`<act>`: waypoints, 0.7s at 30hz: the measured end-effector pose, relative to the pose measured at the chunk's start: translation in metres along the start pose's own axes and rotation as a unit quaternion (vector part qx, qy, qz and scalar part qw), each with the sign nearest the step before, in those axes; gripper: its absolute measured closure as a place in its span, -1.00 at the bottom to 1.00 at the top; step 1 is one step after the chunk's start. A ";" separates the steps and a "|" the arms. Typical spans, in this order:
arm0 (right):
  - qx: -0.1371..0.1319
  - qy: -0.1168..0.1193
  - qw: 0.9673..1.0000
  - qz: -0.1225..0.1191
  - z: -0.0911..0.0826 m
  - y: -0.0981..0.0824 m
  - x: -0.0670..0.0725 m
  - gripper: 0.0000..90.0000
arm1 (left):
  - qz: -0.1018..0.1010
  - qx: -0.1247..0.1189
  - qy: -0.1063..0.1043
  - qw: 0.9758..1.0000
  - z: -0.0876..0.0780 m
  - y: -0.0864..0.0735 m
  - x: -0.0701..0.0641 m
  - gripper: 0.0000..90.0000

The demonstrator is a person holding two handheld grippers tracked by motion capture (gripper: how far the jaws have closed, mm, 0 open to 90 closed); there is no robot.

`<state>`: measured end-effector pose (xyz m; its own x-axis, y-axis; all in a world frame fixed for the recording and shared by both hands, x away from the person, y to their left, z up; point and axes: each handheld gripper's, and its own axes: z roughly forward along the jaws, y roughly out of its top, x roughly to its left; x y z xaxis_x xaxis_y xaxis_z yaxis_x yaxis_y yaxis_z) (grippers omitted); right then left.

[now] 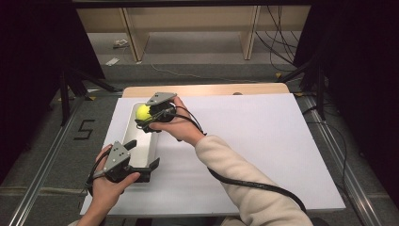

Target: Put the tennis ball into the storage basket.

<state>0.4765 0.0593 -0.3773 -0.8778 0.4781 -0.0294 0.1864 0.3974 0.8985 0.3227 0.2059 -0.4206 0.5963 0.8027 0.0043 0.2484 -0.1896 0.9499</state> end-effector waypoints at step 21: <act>0.008 -0.003 1.000 0.000 0.010 0.003 -0.002 -0.40 | 0.001 0.000 0.000 1.000 -0.001 0.000 0.000 -1.00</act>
<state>0.4830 0.0674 -0.3790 -0.8754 0.4825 -0.0308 0.1947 0.4100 0.8911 0.3225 0.2064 -0.4199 0.5963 0.8027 0.0058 0.2475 -0.1907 0.9499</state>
